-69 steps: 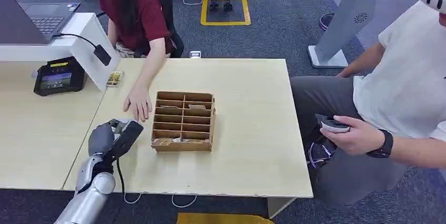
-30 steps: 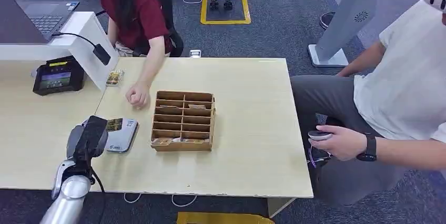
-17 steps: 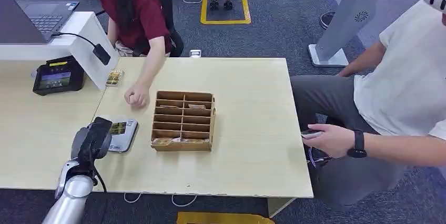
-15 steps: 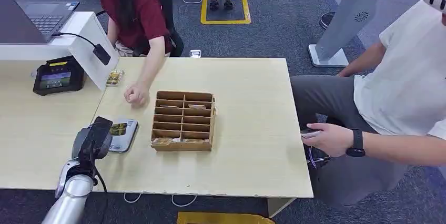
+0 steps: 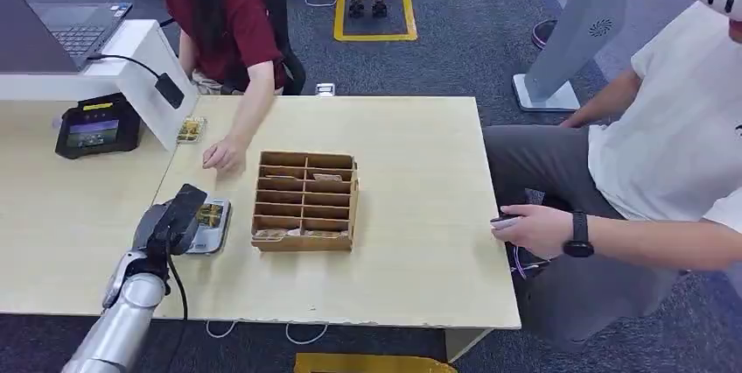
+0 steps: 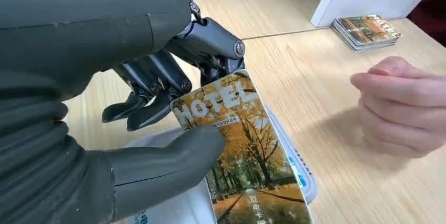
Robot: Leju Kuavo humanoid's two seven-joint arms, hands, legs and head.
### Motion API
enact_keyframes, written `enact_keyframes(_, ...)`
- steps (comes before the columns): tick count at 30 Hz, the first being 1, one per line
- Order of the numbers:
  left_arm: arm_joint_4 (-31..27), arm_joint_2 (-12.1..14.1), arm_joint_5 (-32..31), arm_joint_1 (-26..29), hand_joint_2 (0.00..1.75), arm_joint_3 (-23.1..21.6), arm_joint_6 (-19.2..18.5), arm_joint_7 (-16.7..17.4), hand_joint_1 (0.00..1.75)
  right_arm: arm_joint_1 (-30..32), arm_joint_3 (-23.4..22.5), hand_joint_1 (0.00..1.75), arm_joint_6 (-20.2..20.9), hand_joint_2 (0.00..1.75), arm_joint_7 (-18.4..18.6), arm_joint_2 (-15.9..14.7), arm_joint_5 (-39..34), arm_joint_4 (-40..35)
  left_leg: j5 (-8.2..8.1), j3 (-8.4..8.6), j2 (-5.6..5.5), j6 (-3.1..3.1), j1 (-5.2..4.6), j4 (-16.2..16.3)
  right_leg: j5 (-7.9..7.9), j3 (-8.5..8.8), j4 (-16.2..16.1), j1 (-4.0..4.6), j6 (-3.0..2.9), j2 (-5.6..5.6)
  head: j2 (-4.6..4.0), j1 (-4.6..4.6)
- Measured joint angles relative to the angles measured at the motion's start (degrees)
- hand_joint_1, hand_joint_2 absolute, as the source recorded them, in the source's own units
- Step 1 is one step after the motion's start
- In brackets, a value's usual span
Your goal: Pass the card to the sensor for recognition and then transmit it.
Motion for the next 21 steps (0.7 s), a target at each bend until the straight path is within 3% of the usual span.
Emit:
enact_keyframes(15, 4.2, 0.0, -2.8, -2.1, 1.75, -1.3, 1.5, 1.0, 1.75, -0.3, 0.0, 0.00, 0.1, 1.75, -0.1, 0.2, 1.3, 0.0, 0.04, 0.01, 0.00, -0.03, 0.00, 0.0, 0.01, 0.00, 0.0, 0.00, -0.02, 0.00, 0.00, 0.00)
enact_keyframes(21, 6.0, 0.0, -7.5, -2.3, 1.75, -2.8, 4.3, 2.3, 1.75, -0.5, 0.0, 0.00, -0.9, 1.75, -1.7, 0.4, 3.6, -0.2, 0.05, 0.02, -0.01, -0.05, 0.00, 0.0, 0.02, 0.00, 0.0, 0.00, -0.03, 0.00, 0.00, -0.02)
